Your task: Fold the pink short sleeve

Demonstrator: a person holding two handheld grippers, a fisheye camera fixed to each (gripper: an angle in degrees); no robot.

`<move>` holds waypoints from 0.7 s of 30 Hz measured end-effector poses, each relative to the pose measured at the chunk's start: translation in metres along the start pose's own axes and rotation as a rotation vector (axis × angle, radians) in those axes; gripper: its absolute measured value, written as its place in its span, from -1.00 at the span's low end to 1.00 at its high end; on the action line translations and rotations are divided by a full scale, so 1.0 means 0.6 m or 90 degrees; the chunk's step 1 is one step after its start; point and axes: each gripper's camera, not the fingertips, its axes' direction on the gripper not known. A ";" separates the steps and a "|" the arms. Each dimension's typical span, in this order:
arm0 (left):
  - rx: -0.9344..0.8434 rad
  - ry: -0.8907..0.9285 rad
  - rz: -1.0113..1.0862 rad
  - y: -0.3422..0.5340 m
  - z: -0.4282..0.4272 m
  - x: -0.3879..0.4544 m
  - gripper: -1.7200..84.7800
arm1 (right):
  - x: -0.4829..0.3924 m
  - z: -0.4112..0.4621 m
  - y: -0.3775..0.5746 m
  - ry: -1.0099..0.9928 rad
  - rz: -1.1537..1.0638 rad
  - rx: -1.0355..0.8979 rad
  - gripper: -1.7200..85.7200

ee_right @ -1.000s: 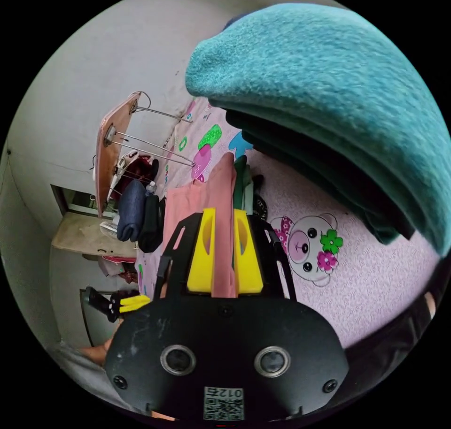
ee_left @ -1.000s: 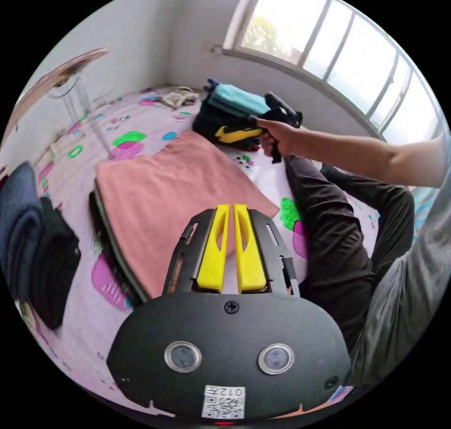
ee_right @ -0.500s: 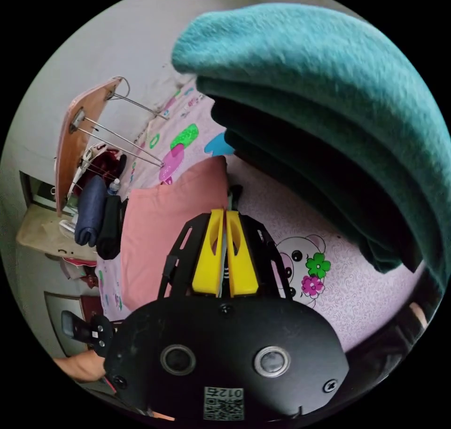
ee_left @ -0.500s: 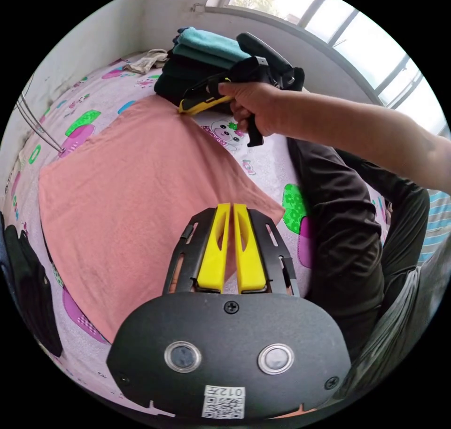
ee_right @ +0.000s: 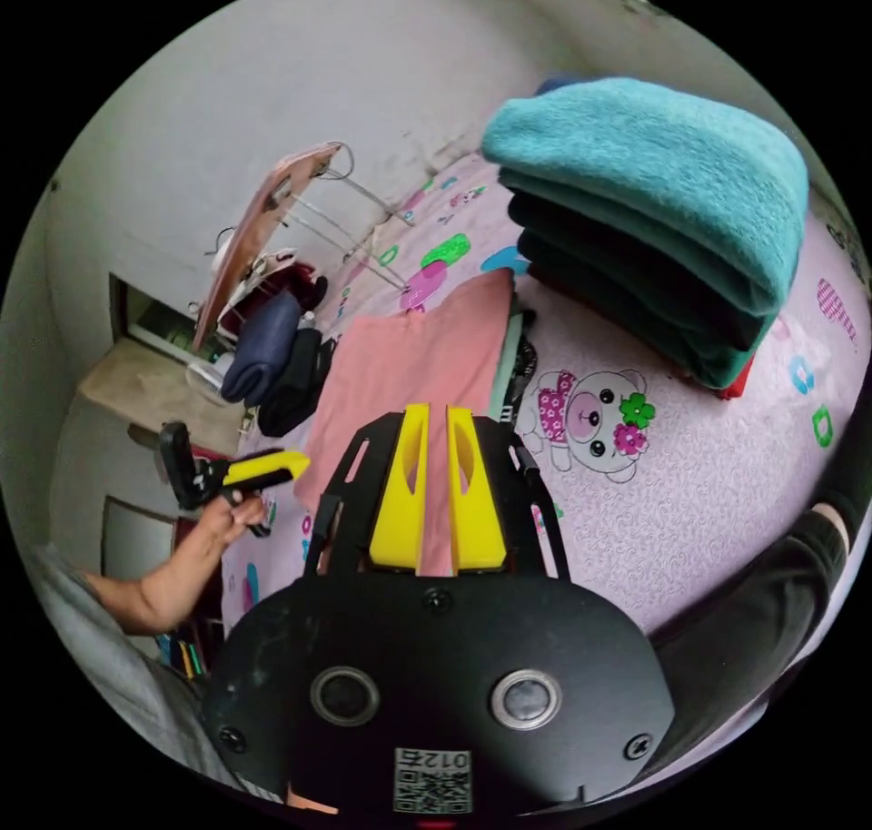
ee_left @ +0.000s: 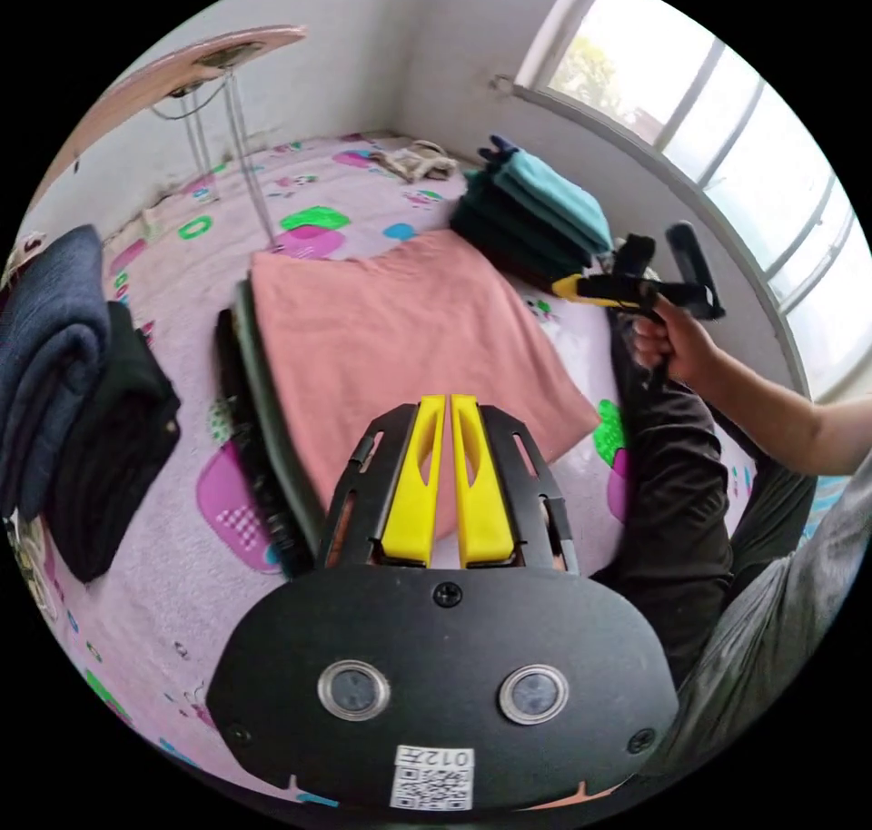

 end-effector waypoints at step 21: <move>-0.043 -0.183 -0.060 -0.189 0.075 -0.100 -0.94 | 0.003 0.097 -0.059 0.139 -0.054 -0.056 -0.97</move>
